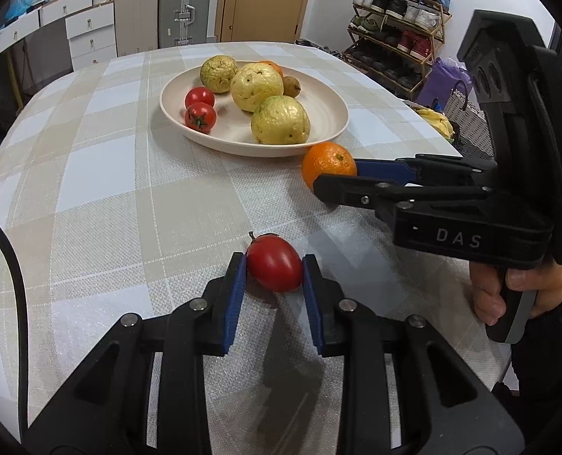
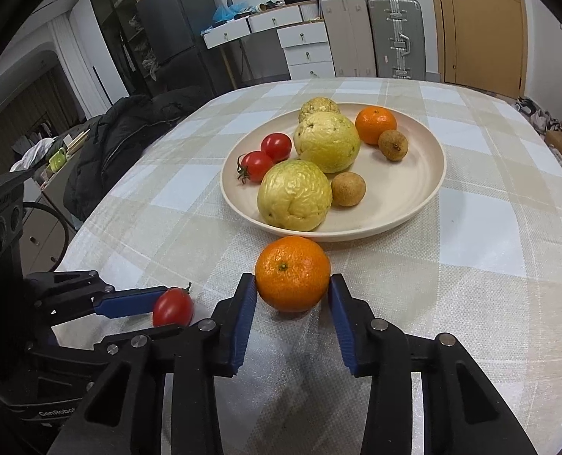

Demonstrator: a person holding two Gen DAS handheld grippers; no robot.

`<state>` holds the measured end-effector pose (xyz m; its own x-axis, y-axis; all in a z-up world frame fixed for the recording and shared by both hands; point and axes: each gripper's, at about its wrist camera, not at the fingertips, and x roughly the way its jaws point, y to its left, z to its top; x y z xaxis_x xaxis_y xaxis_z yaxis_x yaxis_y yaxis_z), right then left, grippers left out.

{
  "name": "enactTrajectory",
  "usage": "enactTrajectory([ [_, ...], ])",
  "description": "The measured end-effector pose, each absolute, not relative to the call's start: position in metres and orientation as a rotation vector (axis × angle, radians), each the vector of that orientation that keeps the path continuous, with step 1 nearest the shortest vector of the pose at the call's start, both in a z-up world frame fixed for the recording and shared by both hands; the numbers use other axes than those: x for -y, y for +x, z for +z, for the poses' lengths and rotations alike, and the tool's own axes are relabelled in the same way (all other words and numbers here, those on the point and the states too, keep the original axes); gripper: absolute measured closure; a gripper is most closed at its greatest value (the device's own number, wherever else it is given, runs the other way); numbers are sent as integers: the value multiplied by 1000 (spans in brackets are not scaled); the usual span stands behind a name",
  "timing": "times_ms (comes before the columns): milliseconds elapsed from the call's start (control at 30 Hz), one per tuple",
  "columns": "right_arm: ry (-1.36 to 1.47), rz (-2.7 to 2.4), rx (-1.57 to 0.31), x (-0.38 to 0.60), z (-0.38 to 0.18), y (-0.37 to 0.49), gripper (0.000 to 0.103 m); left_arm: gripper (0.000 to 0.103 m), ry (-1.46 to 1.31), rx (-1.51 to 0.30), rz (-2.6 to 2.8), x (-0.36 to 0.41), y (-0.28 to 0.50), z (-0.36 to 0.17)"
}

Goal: Organize fruits
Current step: 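Grasp the red tomato with the left gripper while the right grasps the orange, then lift the tomato and orange and carry both over the plate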

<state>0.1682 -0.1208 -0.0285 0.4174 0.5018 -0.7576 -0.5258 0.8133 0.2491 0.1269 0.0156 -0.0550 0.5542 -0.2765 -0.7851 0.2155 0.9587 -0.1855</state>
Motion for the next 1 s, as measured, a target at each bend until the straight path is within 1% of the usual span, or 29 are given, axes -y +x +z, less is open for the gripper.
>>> enactTrajectory([
  [233, -39, 646, -914, 126, -21, 160, 64, 77, -91, -927, -286, -19, 128, -54],
  [1000, 38, 617, -817, 157, 1, 161, 64, 77, -128, -766, -206, -35, 124, -22],
])
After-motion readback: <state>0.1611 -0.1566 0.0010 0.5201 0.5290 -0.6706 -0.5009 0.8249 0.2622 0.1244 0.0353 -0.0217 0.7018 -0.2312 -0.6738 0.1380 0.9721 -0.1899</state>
